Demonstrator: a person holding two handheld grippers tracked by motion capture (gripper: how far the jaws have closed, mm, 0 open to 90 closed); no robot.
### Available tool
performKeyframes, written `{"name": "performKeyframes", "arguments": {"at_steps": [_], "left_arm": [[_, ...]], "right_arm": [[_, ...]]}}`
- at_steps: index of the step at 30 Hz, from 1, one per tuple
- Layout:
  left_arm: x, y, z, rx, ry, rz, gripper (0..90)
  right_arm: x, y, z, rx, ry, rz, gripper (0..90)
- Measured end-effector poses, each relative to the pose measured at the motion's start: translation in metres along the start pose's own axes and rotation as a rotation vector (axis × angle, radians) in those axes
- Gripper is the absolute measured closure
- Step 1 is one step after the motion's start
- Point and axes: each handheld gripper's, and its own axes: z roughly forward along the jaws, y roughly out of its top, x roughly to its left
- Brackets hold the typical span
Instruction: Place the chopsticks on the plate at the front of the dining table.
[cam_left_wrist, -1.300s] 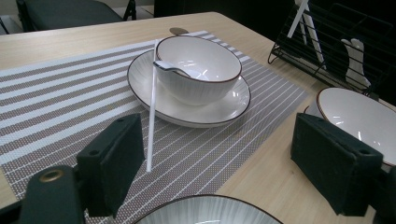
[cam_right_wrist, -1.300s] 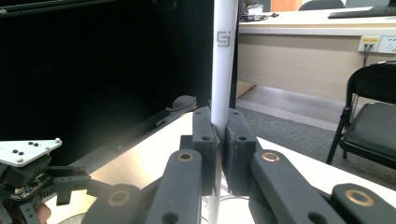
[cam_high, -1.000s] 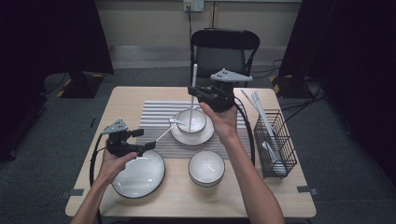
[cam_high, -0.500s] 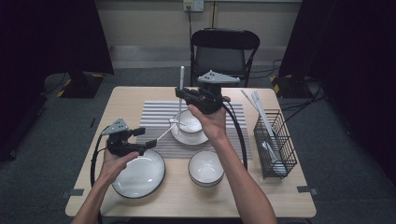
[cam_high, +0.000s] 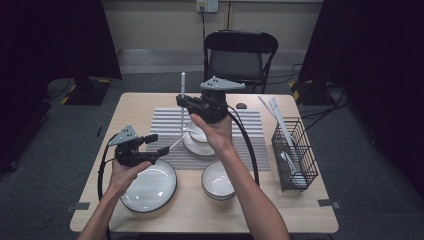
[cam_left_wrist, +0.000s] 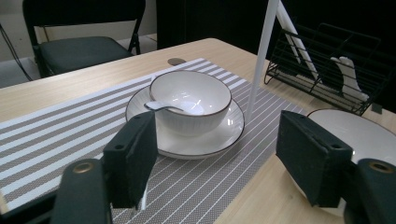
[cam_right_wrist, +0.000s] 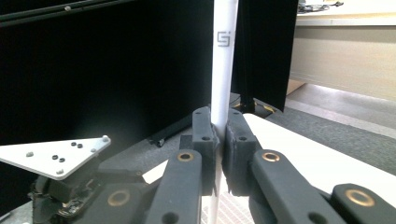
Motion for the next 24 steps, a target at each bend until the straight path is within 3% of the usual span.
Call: {"name": "performKeyframes", "arguments": {"at_steps": [1, 10, 18, 24], "left_arm": [[0.0, 0.001, 0.0, -0.015, -0.009, -0.001, 35.0], [-0.006, 0.009, 0.001, -0.047, -0.054, 0.014, 44.4], [-0.011, 0.013, 0.005, -0.066, -0.025, 0.041, 58.3], [-0.012, 0.017, 0.004, -0.105, -0.036, 0.051, 64.9]], "right_arm": [[0.002, 0.0, 0.003, 0.001, 0.007, 0.002, 85.2], [0.014, -0.001, 0.015, 0.011, 0.039, -0.006, 85.2], [0.021, -0.003, 0.023, 0.017, 0.064, -0.004, 85.2], [0.026, -0.005, 0.025, 0.014, 0.079, 0.002, 85.2]]}}
